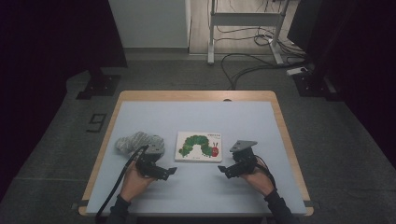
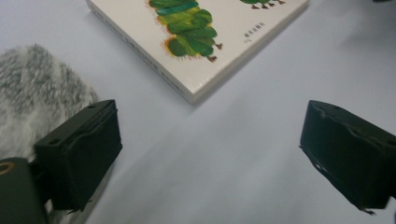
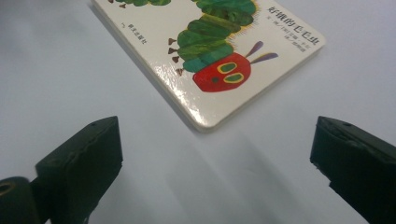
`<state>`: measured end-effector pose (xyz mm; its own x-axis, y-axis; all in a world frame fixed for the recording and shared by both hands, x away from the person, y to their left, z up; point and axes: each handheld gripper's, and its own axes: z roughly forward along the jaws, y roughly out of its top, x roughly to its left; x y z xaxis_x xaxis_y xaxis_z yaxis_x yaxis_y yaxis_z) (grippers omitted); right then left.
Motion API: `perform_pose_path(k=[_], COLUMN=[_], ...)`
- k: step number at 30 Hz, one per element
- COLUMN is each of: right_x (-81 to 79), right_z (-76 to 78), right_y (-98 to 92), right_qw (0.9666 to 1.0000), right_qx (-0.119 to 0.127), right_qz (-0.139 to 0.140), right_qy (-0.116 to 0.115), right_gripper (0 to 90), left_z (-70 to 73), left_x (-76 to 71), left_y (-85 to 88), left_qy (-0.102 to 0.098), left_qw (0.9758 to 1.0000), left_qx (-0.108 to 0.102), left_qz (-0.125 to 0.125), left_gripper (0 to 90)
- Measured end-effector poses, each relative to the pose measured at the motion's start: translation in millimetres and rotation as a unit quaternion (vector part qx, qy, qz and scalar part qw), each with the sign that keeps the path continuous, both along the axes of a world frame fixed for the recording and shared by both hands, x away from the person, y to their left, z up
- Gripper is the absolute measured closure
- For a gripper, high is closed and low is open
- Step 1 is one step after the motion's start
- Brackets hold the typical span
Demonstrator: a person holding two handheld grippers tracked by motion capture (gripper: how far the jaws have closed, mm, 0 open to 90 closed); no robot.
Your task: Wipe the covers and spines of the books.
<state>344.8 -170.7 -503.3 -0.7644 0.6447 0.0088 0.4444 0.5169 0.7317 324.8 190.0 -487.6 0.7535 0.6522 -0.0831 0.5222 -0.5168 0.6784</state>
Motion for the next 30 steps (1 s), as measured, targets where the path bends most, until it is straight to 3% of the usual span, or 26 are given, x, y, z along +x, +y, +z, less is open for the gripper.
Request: perform_pose_path(k=[6,11,19,24,30], right_x=[-14.8,-22.6,-27.6,-29.1,-29.9], right_z=[7.7,6.5,-15.7,-33.3,-34.0], right_y=[-20.3,-40.9,-70.6,-82.3,-83.3], right_qw=[0.9998,0.9994,0.998,0.9965,0.9959], right_qx=[-0.009,-0.011,-0.009,-0.008,-0.007], right_qz=[-0.005,-0.025,-0.063,-0.082,-0.09], right_qy=[-0.019,-0.021,-0.007,0.009,0.007], right_gripper=[0.0,0.0,0.0,0.0,0.0], left_z=[-0.2,-12.2,-40.5,-40.7,-41.0], left_x=[-22.8,-33.1,-32.8,-32.3,-32.5], left_y=[13.5,25.0,32.8,32.1,32.3], left_qy=[-0.016,-0.022,-0.013,-0.015,-0.015], left_qw=[0.9998,0.9997,0.999,0.9989,0.9989], left_qx=[0.009,0.014,0.038,0.036,0.036], left_qz=[-0.003,0.003,0.02,0.024,0.024], left_gripper=[0.0,0.0,0.0,0.0,0.0])
